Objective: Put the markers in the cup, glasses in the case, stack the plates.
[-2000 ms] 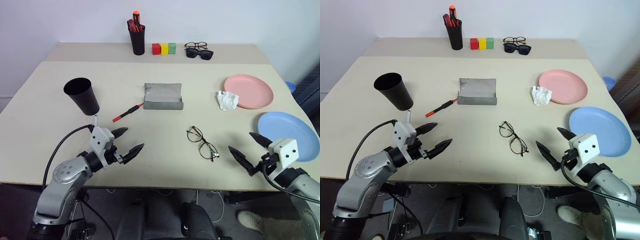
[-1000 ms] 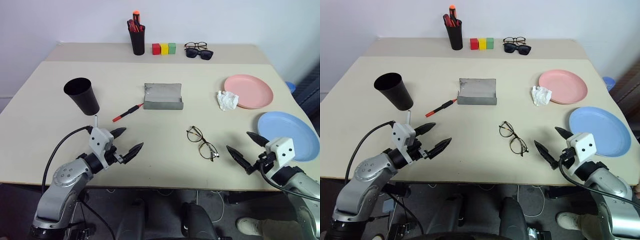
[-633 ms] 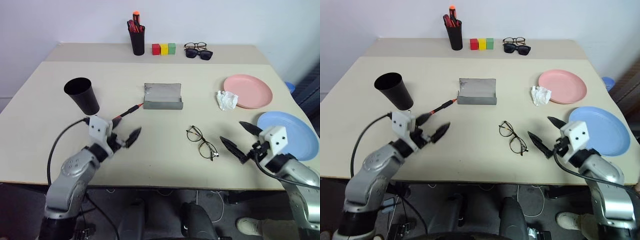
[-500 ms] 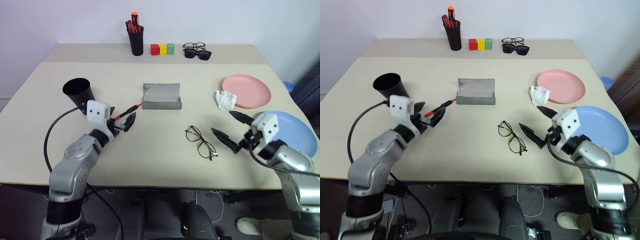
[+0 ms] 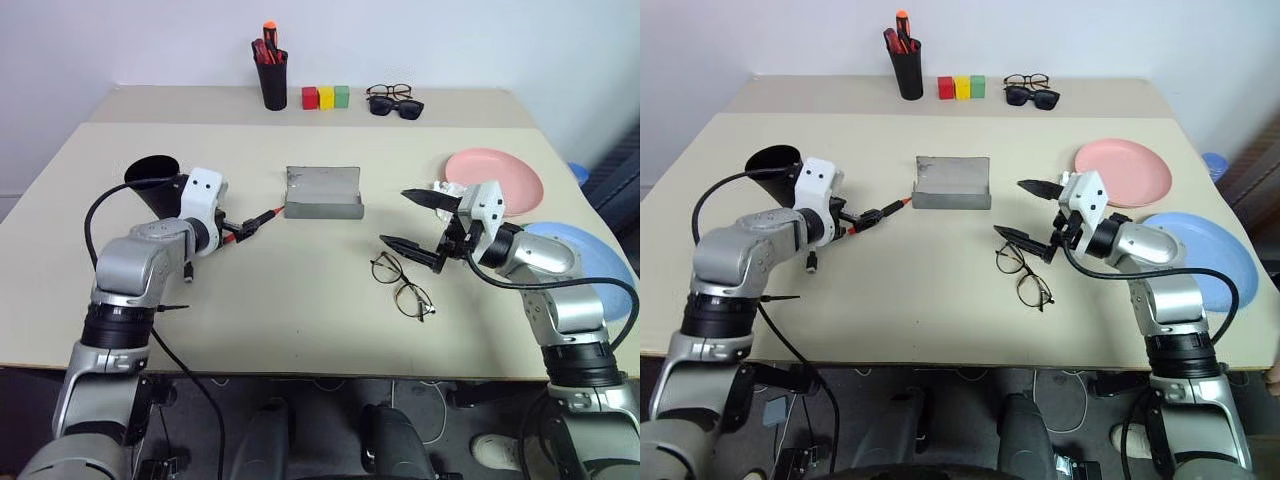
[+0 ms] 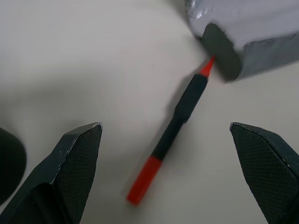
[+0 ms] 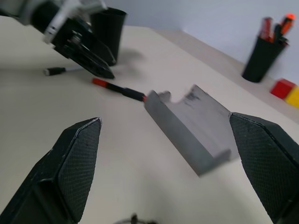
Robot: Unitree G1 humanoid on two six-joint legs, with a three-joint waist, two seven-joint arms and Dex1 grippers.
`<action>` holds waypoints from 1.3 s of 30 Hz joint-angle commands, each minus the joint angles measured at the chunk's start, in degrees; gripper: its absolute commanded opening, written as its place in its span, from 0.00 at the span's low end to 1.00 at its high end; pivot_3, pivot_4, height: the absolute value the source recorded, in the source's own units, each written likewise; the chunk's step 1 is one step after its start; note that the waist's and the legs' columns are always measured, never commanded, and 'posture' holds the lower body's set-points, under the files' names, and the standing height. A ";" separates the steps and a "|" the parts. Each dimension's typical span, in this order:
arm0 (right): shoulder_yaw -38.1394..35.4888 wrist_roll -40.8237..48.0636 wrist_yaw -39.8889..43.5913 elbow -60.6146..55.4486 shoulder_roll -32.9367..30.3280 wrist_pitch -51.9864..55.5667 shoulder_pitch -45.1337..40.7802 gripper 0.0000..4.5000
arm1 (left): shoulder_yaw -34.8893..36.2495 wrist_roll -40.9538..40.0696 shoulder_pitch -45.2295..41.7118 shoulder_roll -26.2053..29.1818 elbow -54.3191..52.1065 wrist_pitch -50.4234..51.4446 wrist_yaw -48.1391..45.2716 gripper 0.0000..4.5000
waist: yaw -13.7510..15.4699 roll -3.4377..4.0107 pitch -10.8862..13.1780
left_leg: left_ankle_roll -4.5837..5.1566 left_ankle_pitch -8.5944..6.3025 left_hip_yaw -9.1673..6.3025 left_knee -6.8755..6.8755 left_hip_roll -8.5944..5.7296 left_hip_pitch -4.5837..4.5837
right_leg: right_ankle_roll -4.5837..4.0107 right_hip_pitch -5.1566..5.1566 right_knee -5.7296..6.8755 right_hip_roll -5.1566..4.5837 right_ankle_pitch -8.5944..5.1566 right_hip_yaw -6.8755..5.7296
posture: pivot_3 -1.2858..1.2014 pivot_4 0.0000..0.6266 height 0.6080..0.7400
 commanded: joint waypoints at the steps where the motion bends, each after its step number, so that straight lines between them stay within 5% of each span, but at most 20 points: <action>1: -0.11 0.67 1.15 -0.94 -0.33 0.13 -1.53 0.99 | -4.10 2.90 -5.08 2.60 5.50 -2.01 -6.30 1.00 | 0.02 -0.01 0.01 | -0.01 0.00 0.00 -0.01 0.00 0.00 | 0.00 0.00 -0.01 0.00 0.00 0.00 | 0.52 0.24 1.00; 7: -0.06 0.97 1.71 -3.38 -1.38 1.96 -1.25 0.99 | -11.94 8.68 -15.67 3.07 20.70 -9.10 -18.09 1.00 | 0.00 -0.06 0.04 | -0.02 0.01 0.01 -0.01 0.00 -0.03 | 0.00 -0.02 -0.02 0.00 0.01 0.00 | 0.52 0.24 1.00; 18: -1.90 1.19 -0.53 -8.69 -2.00 3.96 2.64 0.99 | -20.23 20.54 -31.36 -6.57 48.70 -18.61 -28.47 1.00 | -0.12 -0.29 0.18 | -0.02 0.01 0.02 0.03 0.00 -0.16 | 0.09 -0.11 -0.01 -0.01 -0.01 0.00 | 0.52 0.24 1.00; 21: -2.24 0.98 -1.21 -8.90 -1.97 4.19 3.03 1.00 | -21.35 23.85 -33.46 -9.04 55.50 -21.08 -28.38 0.82 | -0.14 -0.31 0.19 | -0.01 0.01 0.03 0.03 0.00 -0.21 | 0.12 -0.16 -0.01 -0.01 -0.01 0.00 | 0.52 0.24 1.00; 26: -2.54 0.89 -2.34 -10.35 -2.00 4.86 4.31 1.00 | -20.30 25.70 -34.55 -10.60 59.06 -23.27 -29.14 0.27 | -0.11 -0.31 0.20 | -0.01 0.01 0.01 0.04 0.00 -0.19 | 0.12 -0.19 0.07 -0.01 0.00 0.00 | 0.52 0.24 1.00; 28: -2.55 0.77 -2.72 -10.67 -1.95 4.99 4.67 1.00 | -20.07 26.02 -33.99 -10.11 57.73 -23.80 -30.36 0.04 | -0.18 -0.31 0.19 | -0.01 0.01 0.01 0.07 0.00 -0.19 | 0.13 -0.18 0.08 -0.01 0.00 0.00 | 0.52 0.24 1.00; 29: -2.53 0.77 -2.85 -10.77 -1.93 5.06 4.76 1.00 | -19.50 25.40 -33.69 -9.69 56.38 -21.64 -32.04 0.01 | -0.20 -0.31 0.20 | -0.01 0.01 0.01 0.07 0.00 -0.19 | 0.13 -0.18 0.08 -0.01 0.00 0.00 | 0.52 0.24 1.00; 31: -2.46 0.74 -2.94 -10.60 -1.89 5.02 4.76 1.00 | -18.74 24.15 -32.02 -8.21 51.21 -18.83 -35.72 0.01 | -0.31 -0.31 0.20 | -0.01 0.01 0.01 0.06 0.01 -0.20 | 0.12 -0.19 0.07 -0.01 0.00 0.00 | 0.52 0.24 1.00; 34: -2.26 1.39 -2.90 -9.71 -1.19 5.13 4.08 1.00 | -17.25 20.14 -23.35 -1.74 28.59 -12.77 -43.02 0.01 | -1.23 -0.28 0.22 | -0.01 0.01 0.02 -0.04 0.01 -0.23 | 0.04 -0.26 0.08 -0.01 0.05 0.03 | 0.52 0.24 1.00; 39: -1.15 3.41 -1.03 -8.18 0.87 4.88 1.96 1.00 | -5.98 18.25 -7.35 3.75 -3.17 -12.17 -33.56 0.01 | -1.62 -0.24 0.27 | -0.02 0.02 0.00 -0.11 0.02 -0.35 | 0.06 -0.47 0.23 -0.01 0.04 0.08 | 0.52 0.24 1.00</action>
